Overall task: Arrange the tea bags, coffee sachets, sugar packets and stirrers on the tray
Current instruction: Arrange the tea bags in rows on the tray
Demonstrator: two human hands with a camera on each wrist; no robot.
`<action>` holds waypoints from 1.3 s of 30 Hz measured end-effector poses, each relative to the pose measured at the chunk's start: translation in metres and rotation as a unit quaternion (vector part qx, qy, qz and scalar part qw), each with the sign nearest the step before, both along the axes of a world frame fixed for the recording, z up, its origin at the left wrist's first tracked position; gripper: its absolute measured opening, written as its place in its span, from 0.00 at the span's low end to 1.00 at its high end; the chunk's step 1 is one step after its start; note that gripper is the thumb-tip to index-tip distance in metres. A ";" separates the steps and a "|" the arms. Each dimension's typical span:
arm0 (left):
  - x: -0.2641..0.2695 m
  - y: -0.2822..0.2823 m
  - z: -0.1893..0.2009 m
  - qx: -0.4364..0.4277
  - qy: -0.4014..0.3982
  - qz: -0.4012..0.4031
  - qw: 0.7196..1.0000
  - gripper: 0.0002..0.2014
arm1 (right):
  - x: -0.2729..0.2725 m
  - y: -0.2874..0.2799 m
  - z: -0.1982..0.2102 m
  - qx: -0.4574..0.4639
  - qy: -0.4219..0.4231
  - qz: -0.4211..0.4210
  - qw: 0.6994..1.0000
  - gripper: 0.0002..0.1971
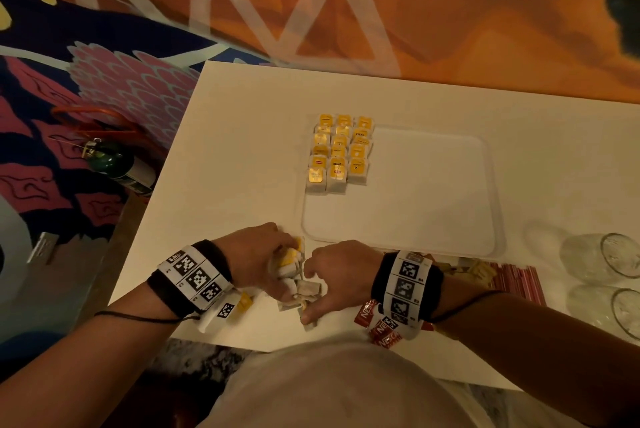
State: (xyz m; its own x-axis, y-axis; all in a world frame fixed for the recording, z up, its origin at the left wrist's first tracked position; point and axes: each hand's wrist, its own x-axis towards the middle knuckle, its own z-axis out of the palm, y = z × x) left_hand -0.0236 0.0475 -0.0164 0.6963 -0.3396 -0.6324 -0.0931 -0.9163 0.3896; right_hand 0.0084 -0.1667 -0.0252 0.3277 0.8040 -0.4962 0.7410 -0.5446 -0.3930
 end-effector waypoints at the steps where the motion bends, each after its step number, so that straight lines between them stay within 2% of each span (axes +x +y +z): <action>1: -0.001 0.000 -0.001 0.002 -0.003 0.000 1.000 0.44 | -0.002 0.001 -0.001 0.000 -0.009 0.004 1.000 0.41; 3: -0.002 -0.002 -0.003 0.002 -0.007 -0.001 1.000 0.40 | -0.007 0.004 -0.002 0.003 -0.019 0.012 1.000 0.39; 9: -0.002 -0.009 -0.008 -0.025 -0.025 0.008 0.999 0.19 | -0.008 0.007 -0.010 0.023 -0.040 0.017 0.999 0.19; 11: -0.001 -0.009 -0.009 -0.033 -0.034 0.007 0.999 0.12 | -0.005 0.004 -0.011 0.025 -0.040 0.012 0.999 0.16; 15: 0.000 -0.010 -0.008 -0.055 -0.050 0.013 0.997 0.07 | 0.002 -0.002 -0.008 0.032 -0.031 -0.003 0.999 0.13; 20: 0.005 -0.007 -0.005 -0.090 -0.039 0.058 0.994 0.06 | 0.015 -0.014 -0.002 0.046 0.023 -0.073 0.996 0.12; 26: 0.016 -0.005 0.002 -0.154 -0.017 0.134 0.979 0.10 | 0.035 -0.031 0.014 0.093 0.081 -0.150 0.981 0.09; 31: 0.027 -0.007 0.012 -0.211 -0.016 0.181 0.960 0.06 | 0.045 -0.040 0.031 0.137 0.120 -0.206 0.961 0.06; 37: 0.045 -0.015 0.018 -0.308 0.041 0.278 0.909 0.10 | 0.056 -0.047 0.051 0.214 0.141 -0.252 0.933 0.02; 39: 0.049 -0.020 0.020 -0.342 0.074 0.328 0.878 0.08 | 0.058 -0.045 0.056 0.239 0.154 -0.262 0.922 0.02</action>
